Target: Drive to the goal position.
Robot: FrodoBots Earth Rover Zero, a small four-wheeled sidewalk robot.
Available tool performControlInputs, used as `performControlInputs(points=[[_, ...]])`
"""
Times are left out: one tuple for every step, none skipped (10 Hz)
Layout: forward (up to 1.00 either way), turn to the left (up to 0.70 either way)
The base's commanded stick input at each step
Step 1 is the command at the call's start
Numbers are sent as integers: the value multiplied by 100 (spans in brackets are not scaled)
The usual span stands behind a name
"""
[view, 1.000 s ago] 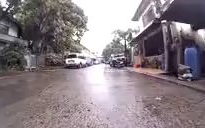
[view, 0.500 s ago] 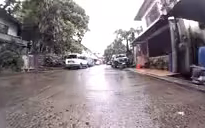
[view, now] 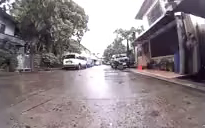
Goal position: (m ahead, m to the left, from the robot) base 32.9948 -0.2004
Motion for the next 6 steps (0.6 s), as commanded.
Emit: performControlInputs(points=[[100,0],[100,0],[100,0],[100,0],[100,0],[100,0]])
